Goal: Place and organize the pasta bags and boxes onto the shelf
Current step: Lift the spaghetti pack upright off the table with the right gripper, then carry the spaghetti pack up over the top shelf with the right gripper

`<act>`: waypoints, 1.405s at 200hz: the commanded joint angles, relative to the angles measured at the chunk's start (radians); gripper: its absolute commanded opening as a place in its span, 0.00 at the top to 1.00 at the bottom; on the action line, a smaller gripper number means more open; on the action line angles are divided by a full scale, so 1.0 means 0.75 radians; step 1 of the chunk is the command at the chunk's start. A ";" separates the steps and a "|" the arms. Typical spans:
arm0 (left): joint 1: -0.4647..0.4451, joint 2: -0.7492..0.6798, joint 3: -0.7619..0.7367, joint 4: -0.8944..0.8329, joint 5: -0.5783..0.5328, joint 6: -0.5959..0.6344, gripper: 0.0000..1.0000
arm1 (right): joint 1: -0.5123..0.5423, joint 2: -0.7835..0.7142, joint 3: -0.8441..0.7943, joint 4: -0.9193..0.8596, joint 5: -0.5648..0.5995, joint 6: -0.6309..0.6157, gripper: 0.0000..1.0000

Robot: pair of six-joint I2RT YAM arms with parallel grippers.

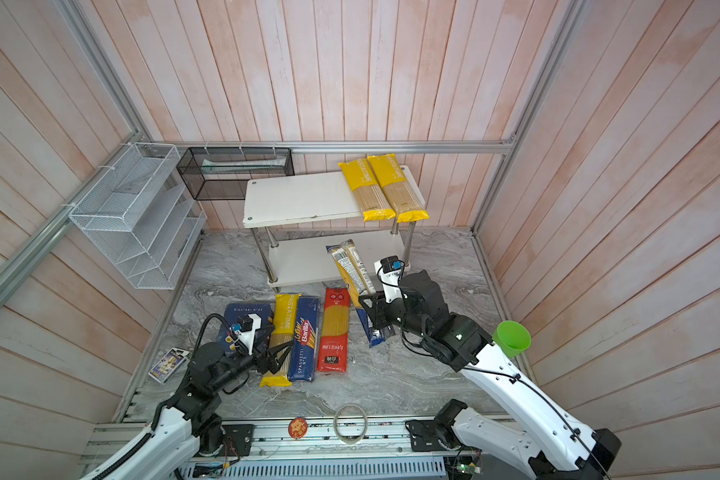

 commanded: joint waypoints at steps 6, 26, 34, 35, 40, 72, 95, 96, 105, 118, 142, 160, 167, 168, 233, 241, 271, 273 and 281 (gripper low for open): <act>-0.007 -0.002 0.021 0.001 -0.016 0.012 0.00 | 0.010 0.010 0.152 0.148 -0.022 -0.049 0.88; -0.008 -0.001 0.021 0.002 -0.016 0.011 0.00 | 0.010 0.035 0.205 0.147 -0.004 -0.060 0.88; -0.008 -0.002 0.022 0.002 -0.017 0.012 0.00 | 0.010 0.049 0.229 0.144 0.007 -0.069 0.87; -0.009 -0.002 0.021 0.002 -0.017 0.012 0.00 | 0.010 0.053 0.236 0.143 0.010 -0.069 0.87; -0.007 -0.002 0.021 0.002 -0.018 0.011 0.00 | 0.010 0.067 0.256 0.135 0.019 -0.070 0.88; -0.009 -0.002 0.021 -0.001 -0.016 0.011 0.00 | 0.010 0.157 0.367 0.115 0.063 -0.094 0.89; -0.008 -0.008 0.021 -0.001 -0.019 0.012 0.00 | 0.009 0.217 0.441 0.121 0.092 -0.111 0.89; -0.008 -0.009 0.021 -0.001 -0.019 0.011 0.00 | 0.009 0.219 0.445 0.119 0.092 -0.113 0.89; -0.008 -0.009 0.022 -0.003 -0.019 0.012 0.00 | 0.008 0.250 0.485 0.109 0.104 -0.127 0.89; -0.009 -0.008 0.022 -0.003 -0.022 0.012 0.00 | 0.006 0.300 0.545 0.091 0.134 -0.145 0.89; -0.007 -0.009 0.023 -0.005 -0.028 0.011 0.00 | -0.016 0.390 0.658 0.062 0.117 -0.170 0.89; -0.008 -0.008 0.023 -0.005 -0.030 0.013 0.00 | -0.051 0.434 0.719 0.072 0.075 -0.159 0.90; -0.008 -0.008 0.023 -0.005 -0.032 0.013 0.00 | -0.068 0.449 0.737 0.081 0.060 -0.158 0.90; -0.008 -0.009 0.023 -0.005 -0.032 0.014 0.00 | -0.069 0.450 0.739 0.083 0.057 -0.158 0.90; -0.008 -0.015 0.022 -0.009 -0.034 0.014 0.00 | -0.119 0.618 0.925 0.120 -0.036 -0.152 0.90; -0.007 -0.015 0.021 -0.009 -0.035 0.014 0.01 | -0.120 0.638 0.950 0.120 -0.032 -0.154 0.90; -0.008 -0.015 0.022 -0.012 -0.035 0.015 0.00 | -0.131 0.708 1.029 0.132 -0.014 -0.159 0.90; -0.007 -0.016 0.021 -0.010 -0.036 0.015 0.00 | -0.131 0.712 1.035 0.131 -0.011 -0.162 0.90; -0.008 -0.014 0.021 -0.011 -0.036 0.016 0.00 | -0.130 0.735 1.060 0.125 0.001 -0.174 0.90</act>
